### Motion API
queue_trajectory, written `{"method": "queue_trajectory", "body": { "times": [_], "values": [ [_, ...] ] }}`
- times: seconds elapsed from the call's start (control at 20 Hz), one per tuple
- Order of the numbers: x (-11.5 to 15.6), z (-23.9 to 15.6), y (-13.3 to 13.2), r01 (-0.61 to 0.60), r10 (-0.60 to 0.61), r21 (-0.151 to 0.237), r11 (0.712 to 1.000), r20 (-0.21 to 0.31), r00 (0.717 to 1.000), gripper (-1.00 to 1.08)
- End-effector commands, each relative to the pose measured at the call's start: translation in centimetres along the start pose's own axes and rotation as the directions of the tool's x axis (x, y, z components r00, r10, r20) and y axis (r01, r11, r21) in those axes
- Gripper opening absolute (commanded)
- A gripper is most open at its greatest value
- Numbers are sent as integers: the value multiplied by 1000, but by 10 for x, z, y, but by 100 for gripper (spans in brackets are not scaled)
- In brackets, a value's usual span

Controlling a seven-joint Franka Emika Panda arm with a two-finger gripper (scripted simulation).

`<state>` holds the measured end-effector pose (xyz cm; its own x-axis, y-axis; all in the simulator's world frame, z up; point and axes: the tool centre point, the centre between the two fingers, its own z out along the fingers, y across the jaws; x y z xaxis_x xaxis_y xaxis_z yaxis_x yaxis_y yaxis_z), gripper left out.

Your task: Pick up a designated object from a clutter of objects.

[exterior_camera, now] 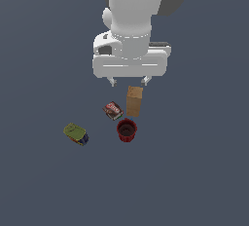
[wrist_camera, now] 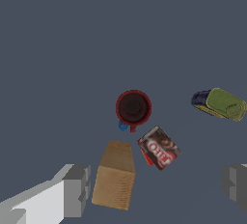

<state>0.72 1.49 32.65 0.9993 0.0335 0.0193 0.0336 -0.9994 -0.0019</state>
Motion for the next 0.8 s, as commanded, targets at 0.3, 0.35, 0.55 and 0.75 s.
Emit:
{"method": "queue_trajectory", "body": {
  "times": [0.3, 0.35, 0.55, 0.75],
  "values": [
    [4, -5, -12, 31, -31, 4, 999, -17, 999, 28],
    [4, -5, -13, 35, -35, 4, 999, -19, 999, 28],
    [4, -4, -12, 27, -27, 5, 1000, -18, 999, 28],
    [6, 5, -12, -2, 2, 13, 1000, -20, 1000, 28]
  ]
}}
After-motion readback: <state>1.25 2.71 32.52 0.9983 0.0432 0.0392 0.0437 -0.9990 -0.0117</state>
